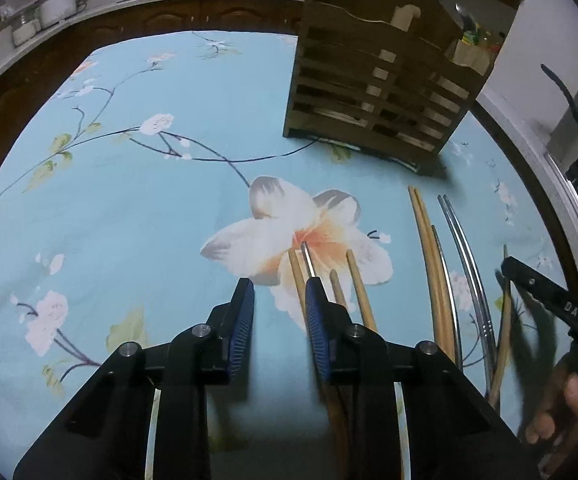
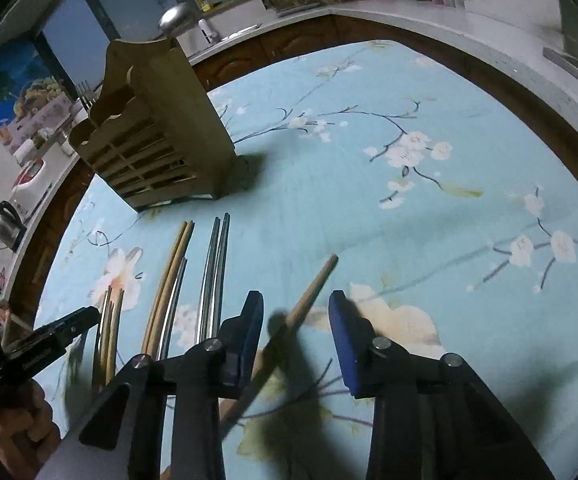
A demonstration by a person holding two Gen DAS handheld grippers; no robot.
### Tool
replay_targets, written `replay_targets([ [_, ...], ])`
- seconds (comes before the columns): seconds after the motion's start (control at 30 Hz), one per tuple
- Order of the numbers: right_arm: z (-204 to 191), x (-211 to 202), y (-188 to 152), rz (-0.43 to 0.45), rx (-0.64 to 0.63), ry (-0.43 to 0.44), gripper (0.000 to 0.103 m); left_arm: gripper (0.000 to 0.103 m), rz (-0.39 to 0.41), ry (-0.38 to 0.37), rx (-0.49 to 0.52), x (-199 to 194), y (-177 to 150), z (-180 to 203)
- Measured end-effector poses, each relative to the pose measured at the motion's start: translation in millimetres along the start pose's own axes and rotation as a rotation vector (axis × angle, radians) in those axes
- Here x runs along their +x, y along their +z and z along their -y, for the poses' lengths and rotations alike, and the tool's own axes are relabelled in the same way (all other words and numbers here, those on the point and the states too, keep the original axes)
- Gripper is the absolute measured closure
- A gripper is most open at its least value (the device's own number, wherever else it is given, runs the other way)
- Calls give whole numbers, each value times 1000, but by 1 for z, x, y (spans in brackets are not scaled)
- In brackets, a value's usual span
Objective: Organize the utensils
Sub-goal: 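Move both tools down to the loose wooden chopsticks on the tablecloth, then close the left tool on a wooden chopstick while the right tool grasps another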
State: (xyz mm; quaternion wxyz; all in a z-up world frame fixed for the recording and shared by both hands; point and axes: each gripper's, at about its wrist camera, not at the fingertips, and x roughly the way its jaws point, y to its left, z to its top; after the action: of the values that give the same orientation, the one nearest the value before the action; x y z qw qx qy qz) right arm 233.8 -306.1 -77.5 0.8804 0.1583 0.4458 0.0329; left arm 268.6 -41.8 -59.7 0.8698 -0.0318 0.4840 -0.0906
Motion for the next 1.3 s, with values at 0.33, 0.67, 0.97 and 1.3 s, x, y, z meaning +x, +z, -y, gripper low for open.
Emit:
replay_targets([
  [0.33, -10, 8, 7, 9, -73, -33, 72, 83, -1, 85, 142, 6, 2, 21],
  [0.67, -12, 6, 8, 3, -75, -5, 98, 99, 7, 17, 134, -4, 0, 14],
  [0.97, -32, -55, 8, 96, -105, 105, 98, 99, 125, -147, 24, -75, -3, -10],
  [1.3, -62, -137, 28, 276, -163, 188, 98, 99, 311, -214, 40, -164, 7, -8],
])
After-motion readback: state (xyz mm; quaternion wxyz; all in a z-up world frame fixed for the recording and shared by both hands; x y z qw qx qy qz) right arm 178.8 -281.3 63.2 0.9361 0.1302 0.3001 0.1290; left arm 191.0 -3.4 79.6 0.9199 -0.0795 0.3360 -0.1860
